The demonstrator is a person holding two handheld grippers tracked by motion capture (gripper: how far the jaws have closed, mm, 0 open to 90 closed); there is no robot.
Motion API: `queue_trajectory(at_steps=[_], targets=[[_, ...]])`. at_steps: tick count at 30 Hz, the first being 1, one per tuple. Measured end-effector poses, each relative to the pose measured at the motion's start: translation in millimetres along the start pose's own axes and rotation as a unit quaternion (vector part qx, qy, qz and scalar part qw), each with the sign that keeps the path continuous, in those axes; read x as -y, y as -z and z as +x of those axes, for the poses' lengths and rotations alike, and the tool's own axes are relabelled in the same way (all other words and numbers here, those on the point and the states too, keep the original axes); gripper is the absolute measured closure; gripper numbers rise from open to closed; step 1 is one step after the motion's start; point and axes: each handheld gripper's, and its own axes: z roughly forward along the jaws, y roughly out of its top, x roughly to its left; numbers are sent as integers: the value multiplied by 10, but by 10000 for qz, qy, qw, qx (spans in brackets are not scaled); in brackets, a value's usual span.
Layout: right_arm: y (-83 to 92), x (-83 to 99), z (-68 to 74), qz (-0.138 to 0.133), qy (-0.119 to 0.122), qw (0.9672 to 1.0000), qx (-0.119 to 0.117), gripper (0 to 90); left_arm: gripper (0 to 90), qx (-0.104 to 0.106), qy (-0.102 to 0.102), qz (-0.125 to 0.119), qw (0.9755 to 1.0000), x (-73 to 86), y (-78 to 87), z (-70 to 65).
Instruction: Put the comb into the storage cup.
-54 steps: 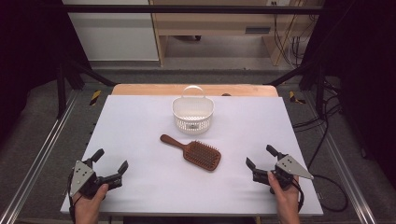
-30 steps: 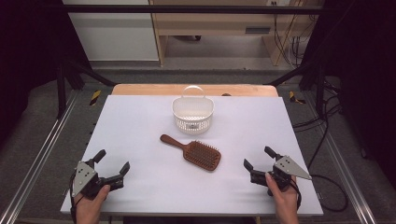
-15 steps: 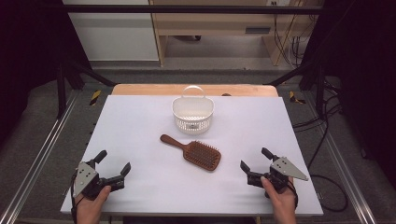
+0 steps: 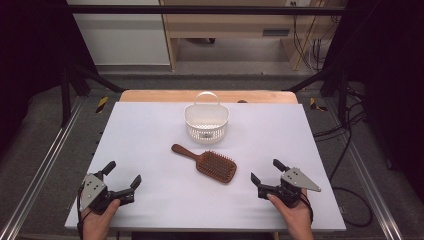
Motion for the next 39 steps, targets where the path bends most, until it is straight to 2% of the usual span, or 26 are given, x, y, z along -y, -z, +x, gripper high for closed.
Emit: queue_trajectory(at_steps=[9, 18, 25, 29, 39], targets=[[-44, -5, 103, 177, 3, 9998, -74, 116, 20, 11, -13, 7, 10000, 0, -2, -6], [-97, -9, 294, 362, 204, 9986, -316, 306, 20, 11, -16, 9, 10000, -1, 0, -8], [-130, 0, 355, 490, 264, 9978, -371, 358, 20, 17, -21, 16, 10000, 0, 0, -7], [-130, 5, 355, 569, 248, 9975, -347, 439, 20, 18, -19, 15, 10000, 0, 0, -10], [-124, 26, 368, 753, 360, 9956, -433, 717, 21, 25, -29, 33, 10000, 2, -2, -11]])
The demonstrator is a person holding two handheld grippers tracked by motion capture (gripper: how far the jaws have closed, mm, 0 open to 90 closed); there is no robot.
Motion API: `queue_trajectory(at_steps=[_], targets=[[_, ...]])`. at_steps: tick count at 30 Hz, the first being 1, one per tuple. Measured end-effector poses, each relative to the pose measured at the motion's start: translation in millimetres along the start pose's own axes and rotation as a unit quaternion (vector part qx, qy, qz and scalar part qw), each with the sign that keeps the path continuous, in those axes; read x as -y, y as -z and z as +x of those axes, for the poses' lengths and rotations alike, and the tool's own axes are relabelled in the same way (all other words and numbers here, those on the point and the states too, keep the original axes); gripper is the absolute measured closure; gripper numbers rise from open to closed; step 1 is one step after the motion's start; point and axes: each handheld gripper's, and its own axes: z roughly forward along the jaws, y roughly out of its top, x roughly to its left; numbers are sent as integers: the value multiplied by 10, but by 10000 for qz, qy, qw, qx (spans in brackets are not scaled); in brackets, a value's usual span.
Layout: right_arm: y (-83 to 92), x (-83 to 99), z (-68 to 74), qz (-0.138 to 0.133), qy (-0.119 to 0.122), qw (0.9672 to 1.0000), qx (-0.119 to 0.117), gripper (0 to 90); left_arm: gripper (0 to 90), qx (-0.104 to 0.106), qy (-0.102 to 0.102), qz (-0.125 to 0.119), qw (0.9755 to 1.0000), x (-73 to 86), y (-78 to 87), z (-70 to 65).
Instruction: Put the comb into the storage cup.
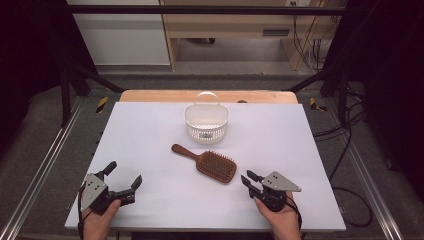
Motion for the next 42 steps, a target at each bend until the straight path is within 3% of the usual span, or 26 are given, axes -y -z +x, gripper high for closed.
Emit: queue_trajectory(at_steps=[12, 30, 42], targets=[[-34, 16, 22, 121, 21, 9999, -110, 900, 21, -2, -11, 12, 10000, 3, -2, -3], [-138, -24, 69, 244, -47, 9995, -211, 900, 21, -15, 1, 20, 10000, 6, 3, -11], [-362, -113, 69, 505, -9, 9985, -228, 900, 21, -6, -16, 29, 10000, 7, 11, -15]])
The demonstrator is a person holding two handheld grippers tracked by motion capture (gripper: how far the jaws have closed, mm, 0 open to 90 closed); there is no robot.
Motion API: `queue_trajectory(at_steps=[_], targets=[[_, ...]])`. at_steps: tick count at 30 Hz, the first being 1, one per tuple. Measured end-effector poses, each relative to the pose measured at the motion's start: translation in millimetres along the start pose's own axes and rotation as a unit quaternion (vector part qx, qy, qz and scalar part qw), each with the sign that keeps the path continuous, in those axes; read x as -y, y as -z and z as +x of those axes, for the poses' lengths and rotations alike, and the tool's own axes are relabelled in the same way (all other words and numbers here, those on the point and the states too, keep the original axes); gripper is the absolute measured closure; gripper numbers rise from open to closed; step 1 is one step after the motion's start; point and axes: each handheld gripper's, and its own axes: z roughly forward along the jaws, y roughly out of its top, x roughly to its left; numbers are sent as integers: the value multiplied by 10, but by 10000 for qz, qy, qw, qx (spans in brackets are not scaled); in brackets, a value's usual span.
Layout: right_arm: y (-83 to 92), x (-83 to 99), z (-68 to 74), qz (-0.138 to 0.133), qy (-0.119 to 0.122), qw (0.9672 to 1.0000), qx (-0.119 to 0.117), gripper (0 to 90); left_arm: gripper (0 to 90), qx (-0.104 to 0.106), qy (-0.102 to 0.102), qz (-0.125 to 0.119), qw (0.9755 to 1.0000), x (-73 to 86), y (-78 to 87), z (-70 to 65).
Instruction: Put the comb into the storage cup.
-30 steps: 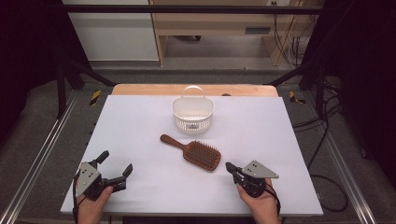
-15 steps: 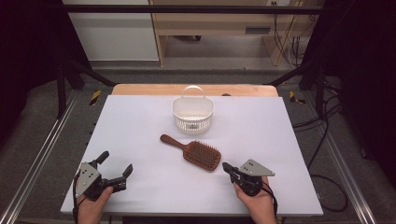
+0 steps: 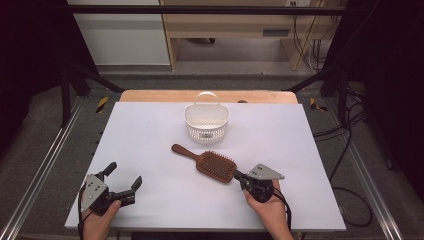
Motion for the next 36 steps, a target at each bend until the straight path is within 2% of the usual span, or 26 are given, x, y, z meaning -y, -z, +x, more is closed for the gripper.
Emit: queue_trajectory(at_steps=[14, 24, 36], targets=[[-210, -115, -104, 461, -99, 9988, 111, 900, 21, 6, 13, 4, 10000, 4, 6, -3], [-346, -239, -180, 749, 184, 9966, 283, 900, 22, 13, 25, 2, 10000, 6, 18, -5], [-564, -403, -305, 972, 309, 9942, 345, 900, 22, 31, 40, 23, 10000, 6, 16, -10]])
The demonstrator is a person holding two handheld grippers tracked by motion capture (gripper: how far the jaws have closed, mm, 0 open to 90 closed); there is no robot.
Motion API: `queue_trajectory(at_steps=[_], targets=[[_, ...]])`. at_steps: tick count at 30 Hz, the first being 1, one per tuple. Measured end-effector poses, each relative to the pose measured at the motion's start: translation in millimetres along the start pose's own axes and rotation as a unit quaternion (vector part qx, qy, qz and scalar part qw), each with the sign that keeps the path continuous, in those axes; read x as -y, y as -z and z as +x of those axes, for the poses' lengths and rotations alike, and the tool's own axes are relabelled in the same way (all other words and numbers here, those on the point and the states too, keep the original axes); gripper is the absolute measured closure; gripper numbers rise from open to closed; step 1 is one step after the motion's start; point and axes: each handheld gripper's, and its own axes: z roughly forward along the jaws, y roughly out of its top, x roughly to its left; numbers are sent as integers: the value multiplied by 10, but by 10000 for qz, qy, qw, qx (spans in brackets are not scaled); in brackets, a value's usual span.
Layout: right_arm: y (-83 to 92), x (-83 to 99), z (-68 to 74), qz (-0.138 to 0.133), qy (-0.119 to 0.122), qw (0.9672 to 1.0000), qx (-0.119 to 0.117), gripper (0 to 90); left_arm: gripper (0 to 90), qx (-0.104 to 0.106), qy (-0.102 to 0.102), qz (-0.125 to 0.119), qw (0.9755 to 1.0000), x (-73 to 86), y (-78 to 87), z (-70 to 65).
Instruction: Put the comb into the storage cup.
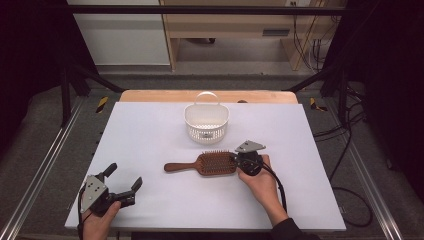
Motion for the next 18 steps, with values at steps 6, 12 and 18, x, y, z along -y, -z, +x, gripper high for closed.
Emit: queue_trajectory(at_steps=[6, 12, 18], targets=[[-124, -102, 30, 23, 87, 9999, -68, 900, 22, 9, -5, 9, 10000, -1, -2, -4], [-252, -201, 175, -4, 226, 9995, -219, 900, 23, 35, -11, 18, 10000, -1, -3, -11], [-343, -287, 359, 11, 409, 9985, -377, 900, 22, 57, -19, 15, 10000, -5, -6, -20]])
